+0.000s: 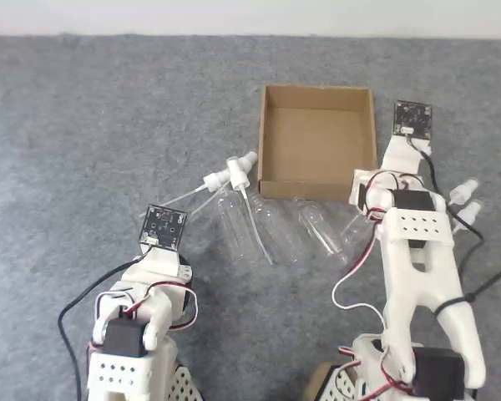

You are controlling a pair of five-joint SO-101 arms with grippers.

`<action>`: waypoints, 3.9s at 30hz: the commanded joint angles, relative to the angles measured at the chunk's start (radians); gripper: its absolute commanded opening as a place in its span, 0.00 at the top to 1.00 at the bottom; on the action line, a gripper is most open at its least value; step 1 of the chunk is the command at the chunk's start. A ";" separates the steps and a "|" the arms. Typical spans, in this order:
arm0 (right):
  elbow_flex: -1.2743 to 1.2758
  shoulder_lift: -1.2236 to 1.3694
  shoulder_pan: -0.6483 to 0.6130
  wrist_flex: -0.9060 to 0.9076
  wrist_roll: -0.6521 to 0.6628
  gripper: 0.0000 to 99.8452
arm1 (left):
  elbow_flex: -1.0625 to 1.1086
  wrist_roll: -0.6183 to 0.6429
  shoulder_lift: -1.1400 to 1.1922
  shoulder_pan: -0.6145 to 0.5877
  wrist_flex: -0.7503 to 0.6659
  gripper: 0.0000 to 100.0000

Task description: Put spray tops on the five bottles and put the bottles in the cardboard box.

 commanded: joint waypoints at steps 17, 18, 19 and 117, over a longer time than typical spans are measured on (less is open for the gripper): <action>-0.212 -0.012 0.087 0.170 -0.002 0.90 | -0.012 0.000 -0.020 -0.005 0.003 0.99; -0.252 -0.012 0.085 0.203 -0.002 0.90 | -0.012 0.000 -0.020 -0.005 0.003 0.99; -0.292 -0.012 0.084 0.234 -0.002 0.90 | -0.012 0.000 -0.020 -0.005 0.003 0.99; -0.597 0.202 0.802 0.512 1.066 0.66 | -1.632 -0.365 1.257 -0.242 0.488 0.86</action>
